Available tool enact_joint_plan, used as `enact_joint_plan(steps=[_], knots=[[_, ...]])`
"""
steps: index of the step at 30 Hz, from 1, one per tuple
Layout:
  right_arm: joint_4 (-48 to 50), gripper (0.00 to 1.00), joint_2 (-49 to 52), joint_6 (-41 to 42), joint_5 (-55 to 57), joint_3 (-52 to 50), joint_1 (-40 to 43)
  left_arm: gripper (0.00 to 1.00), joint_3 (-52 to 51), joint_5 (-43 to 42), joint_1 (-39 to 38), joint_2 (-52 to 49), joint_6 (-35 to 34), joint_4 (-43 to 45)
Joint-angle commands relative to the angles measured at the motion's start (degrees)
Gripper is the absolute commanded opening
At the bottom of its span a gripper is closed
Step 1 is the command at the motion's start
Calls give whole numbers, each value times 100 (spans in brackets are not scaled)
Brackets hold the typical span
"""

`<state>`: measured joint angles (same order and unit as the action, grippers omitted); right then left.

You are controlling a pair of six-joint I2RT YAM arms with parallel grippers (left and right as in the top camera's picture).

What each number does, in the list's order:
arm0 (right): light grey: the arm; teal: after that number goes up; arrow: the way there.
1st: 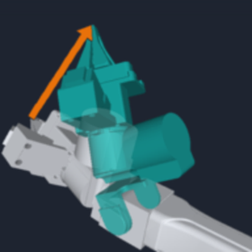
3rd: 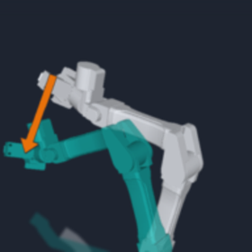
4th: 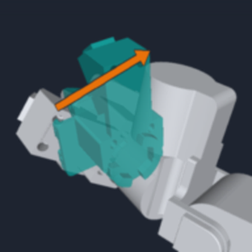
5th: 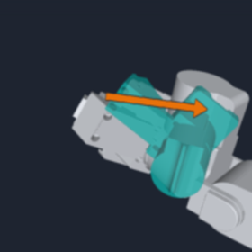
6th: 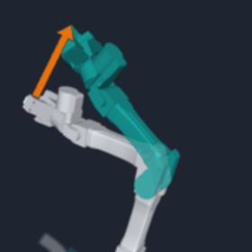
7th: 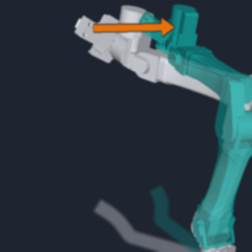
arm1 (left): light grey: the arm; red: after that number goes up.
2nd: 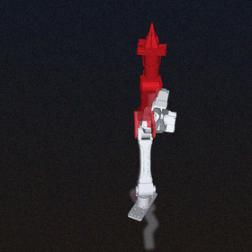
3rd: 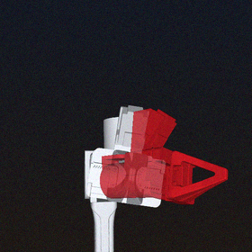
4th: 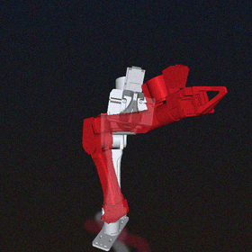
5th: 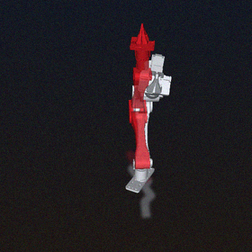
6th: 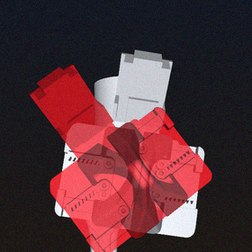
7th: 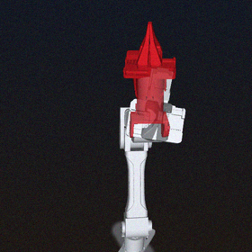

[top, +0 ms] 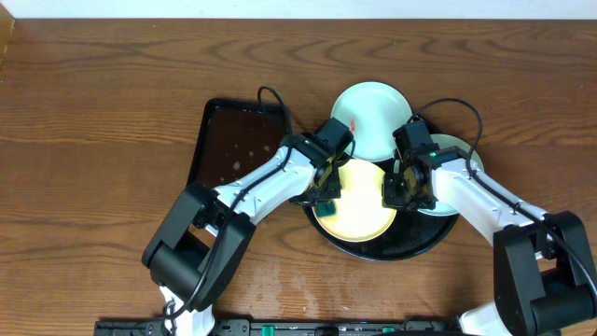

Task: Clean dirty plates on tray and stack at the side
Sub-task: 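Scrub the yellow plate with the sponge while the right gripper holds it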

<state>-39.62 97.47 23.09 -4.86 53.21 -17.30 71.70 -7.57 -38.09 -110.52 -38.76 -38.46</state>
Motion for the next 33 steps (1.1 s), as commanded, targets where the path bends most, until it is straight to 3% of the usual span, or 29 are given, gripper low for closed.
enact_joint_plan(steps=[1, 11, 21, 33], knots=[[-22, 1, 142, 103, 892, -94, 22, 7, -219, 444, 129, -221, 15, 313], [0, 1, 142, -4, 892, -94, 20, 7, -219, -1106, -361, -474, 4, 1764], [13, 1, 142, 0, 892, -94, 20, 8, -219, -2173, -811, -876, 328, 2085], [37, 1, 142, 0, 894, -94, 20, 8, -219, -2824, -920, -874, 833, 2028]])
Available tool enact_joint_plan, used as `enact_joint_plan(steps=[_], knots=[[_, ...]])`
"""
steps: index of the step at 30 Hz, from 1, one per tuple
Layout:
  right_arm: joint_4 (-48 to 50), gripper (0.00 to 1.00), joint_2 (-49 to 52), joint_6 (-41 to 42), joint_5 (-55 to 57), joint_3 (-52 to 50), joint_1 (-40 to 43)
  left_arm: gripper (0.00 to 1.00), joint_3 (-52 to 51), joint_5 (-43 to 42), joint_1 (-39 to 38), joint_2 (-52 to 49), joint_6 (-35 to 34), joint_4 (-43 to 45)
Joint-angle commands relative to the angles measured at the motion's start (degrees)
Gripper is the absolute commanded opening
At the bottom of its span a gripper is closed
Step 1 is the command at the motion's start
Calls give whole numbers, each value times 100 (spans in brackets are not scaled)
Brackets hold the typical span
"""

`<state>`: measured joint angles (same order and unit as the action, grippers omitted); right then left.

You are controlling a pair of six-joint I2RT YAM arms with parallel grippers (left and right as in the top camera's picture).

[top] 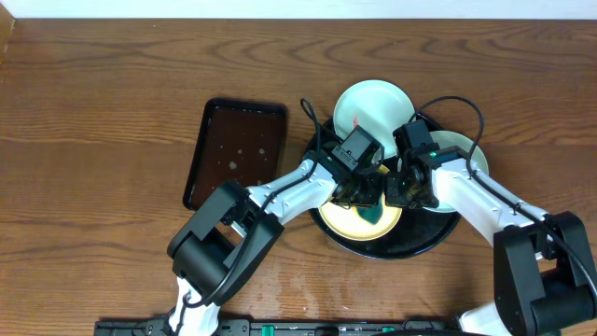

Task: Clean dirty plates on tray and stack at the side
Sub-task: 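Scrub the yellow plate with the sponge while the right gripper holds it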

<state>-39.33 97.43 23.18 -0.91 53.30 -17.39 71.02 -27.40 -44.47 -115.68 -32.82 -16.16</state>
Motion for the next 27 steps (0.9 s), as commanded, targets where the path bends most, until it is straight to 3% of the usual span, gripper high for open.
enact_joint_plan(steps=[1, 8, 18, 22, 27], knots=[[11, 1, 146, -9, 498, -103, 28, 7, -151, -831, -282, -358, 238, -234], [11, 1, 146, -9, 496, -103, 28, 8, -151, 487, 195, -323, -389, -981], [13, 1, 146, -9, 498, -103, 31, 7, -111, 3036, 817, 433, -455, -2192], [4, 1, 146, -9, 496, -103, 31, 7, -111, 3132, 785, 942, -435, -2286], [-33, 1, 146, -11, 496, -103, 31, 7, -109, 2623, 817, 1709, -426, -2426]])
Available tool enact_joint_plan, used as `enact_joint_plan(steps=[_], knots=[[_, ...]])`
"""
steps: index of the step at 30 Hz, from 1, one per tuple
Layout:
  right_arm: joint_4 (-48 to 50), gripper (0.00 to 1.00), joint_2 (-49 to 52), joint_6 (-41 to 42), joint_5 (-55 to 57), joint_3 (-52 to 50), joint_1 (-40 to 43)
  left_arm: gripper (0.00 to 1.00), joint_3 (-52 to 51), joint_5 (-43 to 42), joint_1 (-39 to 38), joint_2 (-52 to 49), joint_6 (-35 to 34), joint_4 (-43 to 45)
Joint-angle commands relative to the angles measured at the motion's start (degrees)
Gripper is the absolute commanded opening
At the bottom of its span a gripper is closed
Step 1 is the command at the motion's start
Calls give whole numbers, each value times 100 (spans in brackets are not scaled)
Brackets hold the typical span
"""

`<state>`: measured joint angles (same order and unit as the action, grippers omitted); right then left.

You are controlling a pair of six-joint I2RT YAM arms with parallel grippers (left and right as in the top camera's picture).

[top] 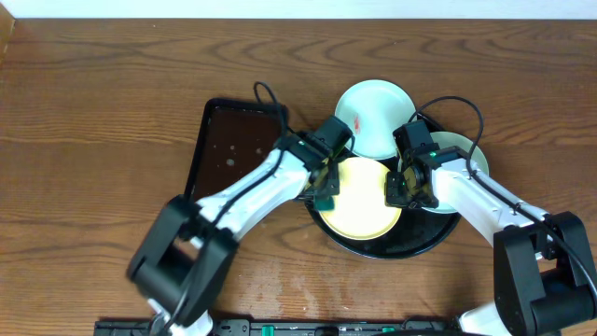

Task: Clean dirty plates on tray and stack at the side
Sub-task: 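Scrub the yellow plate with the sponge while the right gripper holds it, then return the sponge to the black tray with the left gripper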

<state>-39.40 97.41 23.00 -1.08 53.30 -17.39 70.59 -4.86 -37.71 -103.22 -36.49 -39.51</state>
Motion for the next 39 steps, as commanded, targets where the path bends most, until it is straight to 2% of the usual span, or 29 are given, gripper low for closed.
enact_joint_plan(steps=[1, 6, 9, 14, 19, 21, 22, 24, 25, 28, 32, 35, 37, 39], knots=[[-26, 1, 149, 7, 514, -103, 31, 8, -66, 356, 162, 647, -39, -164], [-24, 1, 149, 7, 511, -103, 31, 8, -66, 461, 527, 1526, 575, -553], [-17, 1, 149, 4, 514, -103, 31, 8, -87, 861, 1008, 1786, 868, -820], [-55, 1, 149, 7, 247, -103, 28, 8, -402, 1019, 1954, 1628, 1056, -780], [-50, 1, 74, 4, 280, -28, 28, 16, -680, 811, 2490, 1209, 1097, -490], [-142, 1, -87, -68, 420, 44, 26, 31, -678, 643, 2583, 1121, 1255, -391], [-203, 1, -203, -83, 564, 76, 20, 35, -678, 577, 2612, 1117, 1272, -363], [-345, 1, -487, -83, 927, 109, -17, 55, -658, 433, 2643, 1139, 1300, -328], [-411, 1, -656, -83, 1132, 109, -42, 58, -632, 363, 2651, 1158, 1338, -328], [-529, 1, -1156, -85, 1685, 109, -164, 65, -557, 92, 2656, 1294, 1379, -339], [-533, 1, -1838, -201, 2433, 109, -455, 68, -542, -234, 2656, 1622, 1375, -378], [-463, 1, -2288, -411, 3010, 109, -796, 72, -542, -245, 2651, 1799, 1375, -420], [-404, 1, -2494, -509, 3523, 109, -1075, 80, -542, -245, 2651, 1827, 1377, -422], [-343, 1, -2618, -509, 4162, 109, -1416, 80, -544, -243, 2651, 1823, 1377, -420]])
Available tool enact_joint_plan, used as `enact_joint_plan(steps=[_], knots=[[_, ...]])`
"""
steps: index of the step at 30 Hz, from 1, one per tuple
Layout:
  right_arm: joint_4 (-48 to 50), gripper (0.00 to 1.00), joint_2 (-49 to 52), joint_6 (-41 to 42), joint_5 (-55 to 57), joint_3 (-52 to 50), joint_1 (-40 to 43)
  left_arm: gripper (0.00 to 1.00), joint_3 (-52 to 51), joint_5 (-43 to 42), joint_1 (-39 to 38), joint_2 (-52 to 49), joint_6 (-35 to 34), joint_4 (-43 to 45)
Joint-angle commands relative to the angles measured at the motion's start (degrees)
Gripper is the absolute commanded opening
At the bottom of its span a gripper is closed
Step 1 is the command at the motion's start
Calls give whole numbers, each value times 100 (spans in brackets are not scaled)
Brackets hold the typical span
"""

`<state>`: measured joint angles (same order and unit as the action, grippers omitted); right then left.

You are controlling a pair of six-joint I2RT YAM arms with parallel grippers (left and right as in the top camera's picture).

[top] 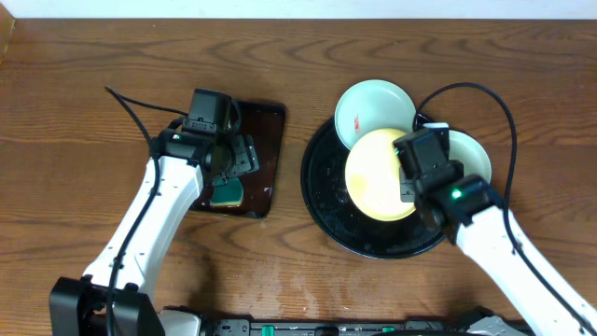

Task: Clean dirty plates on tray and stack at the side
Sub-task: 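Return the sponge to the black tray with the left gripper, then tilt the yellow plate up with the right gripper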

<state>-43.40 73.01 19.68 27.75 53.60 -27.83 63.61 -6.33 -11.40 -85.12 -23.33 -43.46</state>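
A yellow plate (376, 175) hangs over the round black tray (373, 241), and my right gripper (408, 177) is shut on its right rim. A pale green plate with a red stain (367, 105) lies at the tray's far edge, partly under the yellow one. Another pale green plate (472, 159) shows to the right, behind my right wrist. My left gripper (230, 177) is over the dark rectangular tray (266, 140) on the left. It is shut on a green sponge (225, 194) that rests on that tray's near part.
Brown wooden table (93, 84) all around. The rectangular tray is wet and speckled with drops. Cables loop from both wrists above the trays. The arm bases stand at the near edge.
My left gripper has moved with the sponge from the yellow plate's left edge to the rectangular tray. My right gripper, still on the plate's rim, has shifted the plate a little up and to the right.
The sponge in my left gripper was on the yellow plate's left part, then at its middle, then back at its left edge, while my right gripper held the plate's right rim. Now the sponge is over on the rectangular tray and the right gripper alone holds the plate.
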Motion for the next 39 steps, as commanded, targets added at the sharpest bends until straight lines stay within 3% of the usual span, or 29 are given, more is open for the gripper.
enact_joint_plan(steps=[1, 20, 27, 39], knots=[[90, 1, -197, -192, 1513, 79, -509, 81, 151, -96, 20, 13, 59, -24], [487, 1, -188, -1102, 4631, 79, -2835, 82, 149, -96, 20, 13, 61, -20], [487, 1, -188, -1327, 4920, 79, -3305, 82, 151, -96, 20, 13, 61, -20], [487, 1, -188, -1425, 4927, 79, -3335, 82, 151, -96, 20, 13, 59, -20]])
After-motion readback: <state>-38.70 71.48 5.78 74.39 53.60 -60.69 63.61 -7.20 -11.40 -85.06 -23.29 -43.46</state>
